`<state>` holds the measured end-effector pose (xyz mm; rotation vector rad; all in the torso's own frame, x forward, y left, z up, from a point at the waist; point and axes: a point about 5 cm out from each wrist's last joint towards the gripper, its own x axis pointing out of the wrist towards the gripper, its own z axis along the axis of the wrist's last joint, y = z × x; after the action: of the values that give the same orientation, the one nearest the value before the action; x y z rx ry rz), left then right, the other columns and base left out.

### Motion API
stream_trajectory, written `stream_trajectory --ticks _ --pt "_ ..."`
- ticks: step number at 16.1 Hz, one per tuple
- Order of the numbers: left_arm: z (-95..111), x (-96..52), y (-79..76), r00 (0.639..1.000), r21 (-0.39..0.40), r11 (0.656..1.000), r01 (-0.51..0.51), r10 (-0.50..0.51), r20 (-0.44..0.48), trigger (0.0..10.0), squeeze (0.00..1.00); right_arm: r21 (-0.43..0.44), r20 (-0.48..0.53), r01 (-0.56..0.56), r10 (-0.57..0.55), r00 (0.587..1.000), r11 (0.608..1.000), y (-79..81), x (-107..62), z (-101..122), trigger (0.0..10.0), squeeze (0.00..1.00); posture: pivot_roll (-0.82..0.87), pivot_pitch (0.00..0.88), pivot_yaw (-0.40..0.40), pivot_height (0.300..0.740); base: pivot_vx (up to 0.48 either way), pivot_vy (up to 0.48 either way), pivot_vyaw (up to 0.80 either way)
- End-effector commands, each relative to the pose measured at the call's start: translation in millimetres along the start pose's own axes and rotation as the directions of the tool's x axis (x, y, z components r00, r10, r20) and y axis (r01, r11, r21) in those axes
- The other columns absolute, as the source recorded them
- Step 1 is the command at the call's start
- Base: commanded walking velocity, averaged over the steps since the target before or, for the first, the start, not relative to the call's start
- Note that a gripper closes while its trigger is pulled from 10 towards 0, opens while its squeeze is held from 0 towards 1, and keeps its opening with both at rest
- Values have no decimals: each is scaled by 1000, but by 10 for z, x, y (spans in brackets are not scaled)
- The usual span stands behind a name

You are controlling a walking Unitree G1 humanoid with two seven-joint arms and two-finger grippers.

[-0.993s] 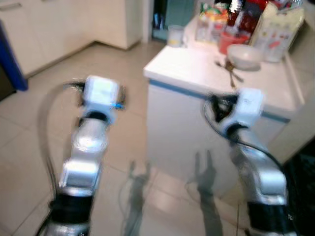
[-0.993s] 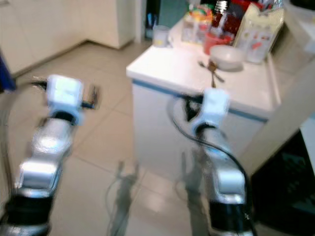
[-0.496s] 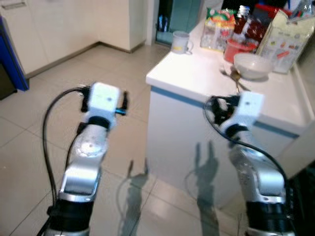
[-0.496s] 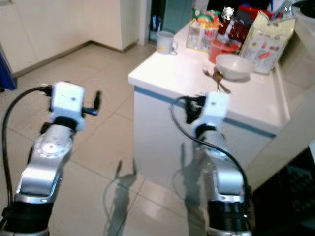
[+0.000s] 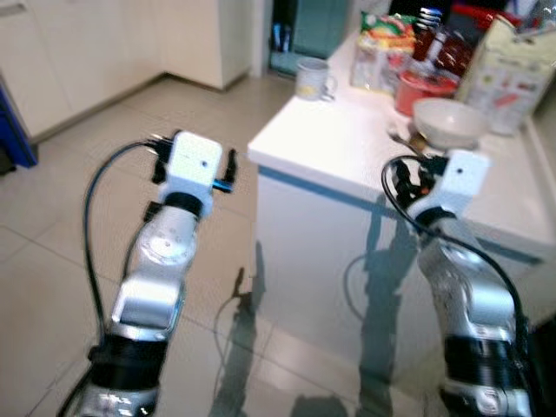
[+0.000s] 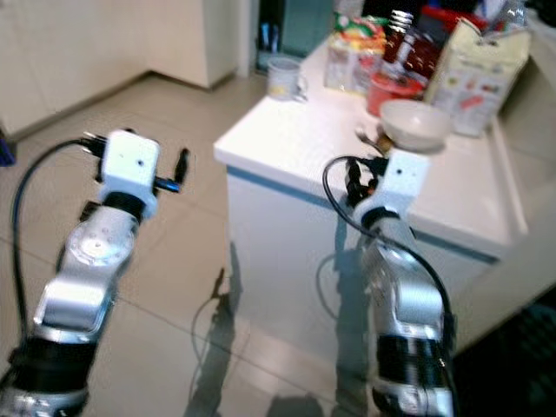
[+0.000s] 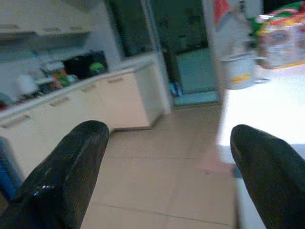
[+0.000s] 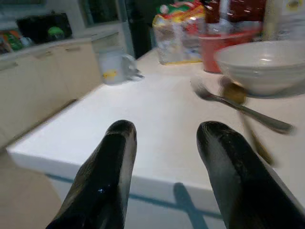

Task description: Setting the table

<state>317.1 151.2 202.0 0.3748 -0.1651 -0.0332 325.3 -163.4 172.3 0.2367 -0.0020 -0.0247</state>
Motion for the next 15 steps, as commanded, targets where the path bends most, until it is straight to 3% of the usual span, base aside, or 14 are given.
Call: stream_trajectory --ticks 1,6,15 --pt "2 31 5 1000 -4 1000 -2 2 2 10000 0 -8 -12 -4 4 1000 1000 3 4 -9 10000 0 20 0 -55 740 326 0 -800" --pt "49 91 -17 1000 7 1000 9 -9 24 10000 0 -24 -5 -1 1 1000 1000 -16 22 11 10000 0 32 0 -59 740 329 0 -751" --pt "35 138 93 1000 27 999 -24 24 15 10000 0 -73 -36 -73 71 997 995 -36 48 49 10000 0 36 0 -62 740 284 0 0"
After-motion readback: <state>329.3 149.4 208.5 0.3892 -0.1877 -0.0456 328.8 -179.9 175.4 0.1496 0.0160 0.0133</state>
